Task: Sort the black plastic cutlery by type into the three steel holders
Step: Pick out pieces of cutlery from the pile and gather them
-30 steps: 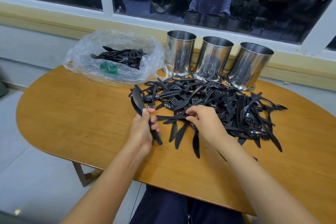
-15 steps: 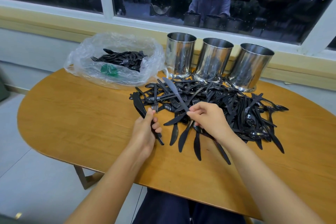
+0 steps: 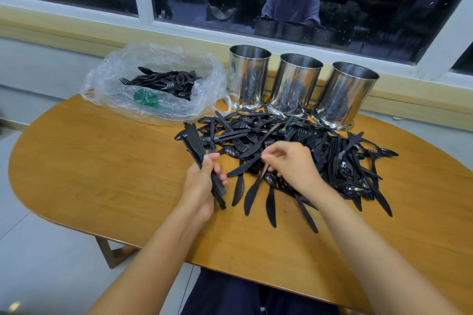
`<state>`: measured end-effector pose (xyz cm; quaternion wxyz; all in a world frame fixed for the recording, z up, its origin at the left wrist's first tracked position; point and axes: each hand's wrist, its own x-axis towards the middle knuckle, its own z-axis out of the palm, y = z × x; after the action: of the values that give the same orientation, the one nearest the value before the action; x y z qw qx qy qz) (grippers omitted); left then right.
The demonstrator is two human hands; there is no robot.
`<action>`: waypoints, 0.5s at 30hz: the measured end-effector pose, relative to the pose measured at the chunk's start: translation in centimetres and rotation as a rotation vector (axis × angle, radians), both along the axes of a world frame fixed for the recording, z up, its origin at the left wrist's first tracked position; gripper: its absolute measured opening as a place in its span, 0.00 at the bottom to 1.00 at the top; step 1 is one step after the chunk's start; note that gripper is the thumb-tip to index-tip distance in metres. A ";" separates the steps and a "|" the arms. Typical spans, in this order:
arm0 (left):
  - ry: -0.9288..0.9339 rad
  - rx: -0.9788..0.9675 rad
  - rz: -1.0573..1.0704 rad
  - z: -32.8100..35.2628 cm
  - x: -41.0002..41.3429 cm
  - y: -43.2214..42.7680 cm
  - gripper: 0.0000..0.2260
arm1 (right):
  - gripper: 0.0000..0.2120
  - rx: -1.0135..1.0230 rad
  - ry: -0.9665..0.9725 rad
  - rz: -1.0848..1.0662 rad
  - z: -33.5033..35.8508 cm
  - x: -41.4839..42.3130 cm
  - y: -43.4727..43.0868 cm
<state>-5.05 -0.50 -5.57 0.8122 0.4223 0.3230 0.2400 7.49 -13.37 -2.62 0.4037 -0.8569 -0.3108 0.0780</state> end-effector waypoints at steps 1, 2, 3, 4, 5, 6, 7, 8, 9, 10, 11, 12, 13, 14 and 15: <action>0.007 -0.008 -0.015 -0.1 -0.2 0.2 0.13 | 0.04 -0.027 -0.069 -0.016 0.1 1.5 0.1; 0.017 -0.004 -0.029 -0.1 -0.2 0.5 0.14 | 0.05 -0.064 -0.135 -0.024 0.1 3.0 0.3; 0.030 0.011 -0.041 -0.2 -0.3 0.6 0.14 | 0.07 -0.107 -0.194 -0.024 0.1 4.4 0.7; 0.042 0.026 -0.051 -0.2 -0.4 0.8 0.14 | 0.08 -0.150 -0.244 -0.017 0.1 5.6 1.0; 0.053 0.035 -0.060 -0.3 -0.4 0.9 0.15 | 0.10 -0.185 -0.283 0.002 0.0 6.6 1.5; 0.063 0.033 -0.069 -0.3 -0.4 1.1 0.16 | 0.11 -0.218 -0.315 0.030 -0.1 7.4 1.9; 0.067 0.016 -0.077 -0.3 -0.5 1.2 0.16 | 0.12 -0.253 -0.343 0.061 -0.3 8.0 2.5; 0.061 -0.018 -0.082 -0.3 -0.5 1.4 0.17 | 0.13 -0.303 -0.373 0.089 -0.3 8.5 3.0; 0.043 -0.061 -0.083 -0.3 -0.5 1.5 0.17 | 0.16 -0.367 -0.408 0.113 -0.4 8.8 3.4; 0.021 -0.104 -0.082 -0.4 -0.5 1.7 0.16 | 0.19 -0.440 -0.446 0.129 -0.5 9.0 3.8; 0.001 -0.137 -0.078 -0.4 -0.5 1.7 0.15 | 0.22 -0.513 -0.483 0.140 -0.6 9.3 4.1; -0.016 -0.154 -0.076 -0.5 -0.6 1.8 0.14 | 0.23 -0.577 -0.518 0.147 -0.7 9.4 4.3; -0.030 -0.162 -0.077 -0.6 -0.6 1.8 0.14 | 0.24 -0.629 -0.562 0.153 -0.8 9.6 4.5; -0.042 -0.167 -0.077 -0.6 -0.6 1.8 0.14 | 0.23 -0.673 -0.616 0.159 -0.9 9.6 4.5; -0.054 -0.173 -0.076 -0.6 -0.6 1.8 0.14 | 0.21 -0.708 -0.669 0.166 -0.9 9.6 4.6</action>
<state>-5.68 1.30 -6.20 0.8626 0.3561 0.3043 0.1913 17.11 -8.79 -3.55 -0.0418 -0.8918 -0.4452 -0.0685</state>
